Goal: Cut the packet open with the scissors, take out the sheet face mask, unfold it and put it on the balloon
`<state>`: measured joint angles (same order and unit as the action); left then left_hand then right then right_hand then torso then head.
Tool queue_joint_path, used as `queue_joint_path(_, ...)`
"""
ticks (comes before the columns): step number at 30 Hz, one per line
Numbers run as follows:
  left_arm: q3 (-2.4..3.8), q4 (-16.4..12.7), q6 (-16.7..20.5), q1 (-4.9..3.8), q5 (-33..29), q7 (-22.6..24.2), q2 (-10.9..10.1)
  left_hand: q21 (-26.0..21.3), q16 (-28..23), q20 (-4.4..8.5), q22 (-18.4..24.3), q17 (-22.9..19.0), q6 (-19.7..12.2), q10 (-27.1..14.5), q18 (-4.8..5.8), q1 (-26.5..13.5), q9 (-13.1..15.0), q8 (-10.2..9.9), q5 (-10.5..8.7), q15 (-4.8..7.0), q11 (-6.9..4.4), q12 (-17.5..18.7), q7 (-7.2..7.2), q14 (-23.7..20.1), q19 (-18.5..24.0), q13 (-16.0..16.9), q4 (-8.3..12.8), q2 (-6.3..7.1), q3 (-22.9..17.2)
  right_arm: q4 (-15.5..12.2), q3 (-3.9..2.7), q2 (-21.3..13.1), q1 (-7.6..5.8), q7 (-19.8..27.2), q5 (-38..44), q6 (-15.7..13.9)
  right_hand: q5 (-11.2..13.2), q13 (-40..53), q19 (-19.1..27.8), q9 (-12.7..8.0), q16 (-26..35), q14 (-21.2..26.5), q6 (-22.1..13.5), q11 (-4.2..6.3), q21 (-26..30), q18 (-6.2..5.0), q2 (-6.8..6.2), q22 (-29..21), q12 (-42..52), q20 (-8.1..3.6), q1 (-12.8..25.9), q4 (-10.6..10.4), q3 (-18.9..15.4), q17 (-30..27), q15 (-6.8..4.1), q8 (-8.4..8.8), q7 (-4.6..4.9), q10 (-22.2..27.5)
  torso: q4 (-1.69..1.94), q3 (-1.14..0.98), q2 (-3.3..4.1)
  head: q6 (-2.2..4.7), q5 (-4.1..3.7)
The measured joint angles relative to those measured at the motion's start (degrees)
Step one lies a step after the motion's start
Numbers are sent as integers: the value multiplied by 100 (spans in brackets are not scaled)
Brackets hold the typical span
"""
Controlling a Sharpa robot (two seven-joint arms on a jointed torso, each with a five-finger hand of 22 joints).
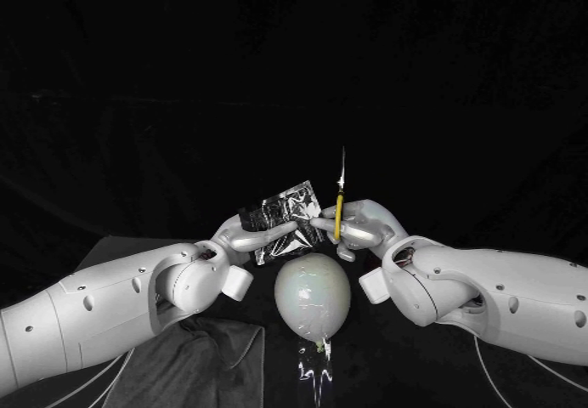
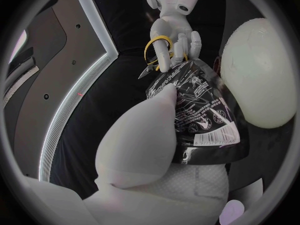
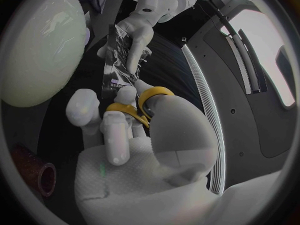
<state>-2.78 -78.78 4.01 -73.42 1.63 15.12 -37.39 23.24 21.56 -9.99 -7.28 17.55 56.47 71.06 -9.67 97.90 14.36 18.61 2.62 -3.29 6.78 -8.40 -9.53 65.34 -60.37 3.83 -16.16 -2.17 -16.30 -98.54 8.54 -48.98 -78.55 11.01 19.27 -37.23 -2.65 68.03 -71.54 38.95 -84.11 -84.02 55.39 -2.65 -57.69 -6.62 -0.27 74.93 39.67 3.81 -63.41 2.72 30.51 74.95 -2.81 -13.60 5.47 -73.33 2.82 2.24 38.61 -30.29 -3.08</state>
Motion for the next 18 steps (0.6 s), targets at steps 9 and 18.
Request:
queue_joint_path(9,2,25,67,-25,88,-82,-14,114,34,37,-71,98,-23,85,1,-137,0,45,0,-10,-22,92,22,11,38,-1,72,136,-300,-30,19,-405,-13,145,-354,24,0,-960,444,-160,693,95,100,0,1022,-134,-322,-297,0,41,202,-474,-525,-742,43,222,51,-1,-1,-5,0,-6,-54)
queue_joint_path(18,14,323,-4,-201,283,-291,266,223,67,68,-138,166,-33,138,14,-250,0,116,0,9,-16,159,31,-9,69,0,131,250,-532,-299,172,-1121,103,244,-606,350,0,-2335,-87,-219,478,29,323,185,342,-134,-275,-64,-892,-33,-163,-661,-713,-427,-17,305,-41,-130,-3,-10,1,-8,-188)
